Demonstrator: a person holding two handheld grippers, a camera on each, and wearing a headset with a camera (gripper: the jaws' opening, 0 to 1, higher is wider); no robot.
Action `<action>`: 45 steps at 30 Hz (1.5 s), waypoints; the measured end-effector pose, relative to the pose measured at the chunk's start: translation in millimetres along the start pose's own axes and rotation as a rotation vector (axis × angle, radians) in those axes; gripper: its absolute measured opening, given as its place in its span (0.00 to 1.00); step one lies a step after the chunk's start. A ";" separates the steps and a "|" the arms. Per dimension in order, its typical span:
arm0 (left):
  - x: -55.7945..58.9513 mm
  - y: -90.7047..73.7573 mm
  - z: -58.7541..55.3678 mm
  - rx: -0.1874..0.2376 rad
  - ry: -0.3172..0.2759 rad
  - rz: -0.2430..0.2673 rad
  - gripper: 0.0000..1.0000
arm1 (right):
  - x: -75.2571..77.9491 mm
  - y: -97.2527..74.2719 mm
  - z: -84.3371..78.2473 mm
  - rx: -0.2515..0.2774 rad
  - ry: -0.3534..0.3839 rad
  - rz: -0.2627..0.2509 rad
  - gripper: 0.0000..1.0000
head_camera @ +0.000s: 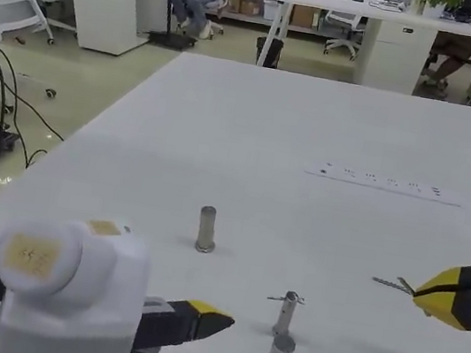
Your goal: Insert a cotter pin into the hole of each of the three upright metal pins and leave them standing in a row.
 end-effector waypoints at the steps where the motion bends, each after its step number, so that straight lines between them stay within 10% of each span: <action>1: 0.9 1.6 1.1 0.002 -0.003 -0.005 0.53 | -3.7 -1.2 1.6 0.009 -0.001 -0.001 0.03; 17: 7.7 28.2 19.4 0.044 -0.069 -0.052 0.35 | -36.2 -11.4 17.5 0.054 -0.067 -0.002 0.03; 45: 12.0 53.1 19.4 0.050 -0.213 -0.098 0.17 | -80.0 -14.4 32.5 0.132 -0.266 0.025 0.03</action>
Point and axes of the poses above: the centre of the closed fingertips' face, and the gripper's own axes: y roughly forward along the fingers, x roughly to its right, z roughly out of its top, the point moved 2 cm from there along -y, roughly backward along the fingers, and after that the axes turned 15 degrees about -z, right-handed, at the moved point
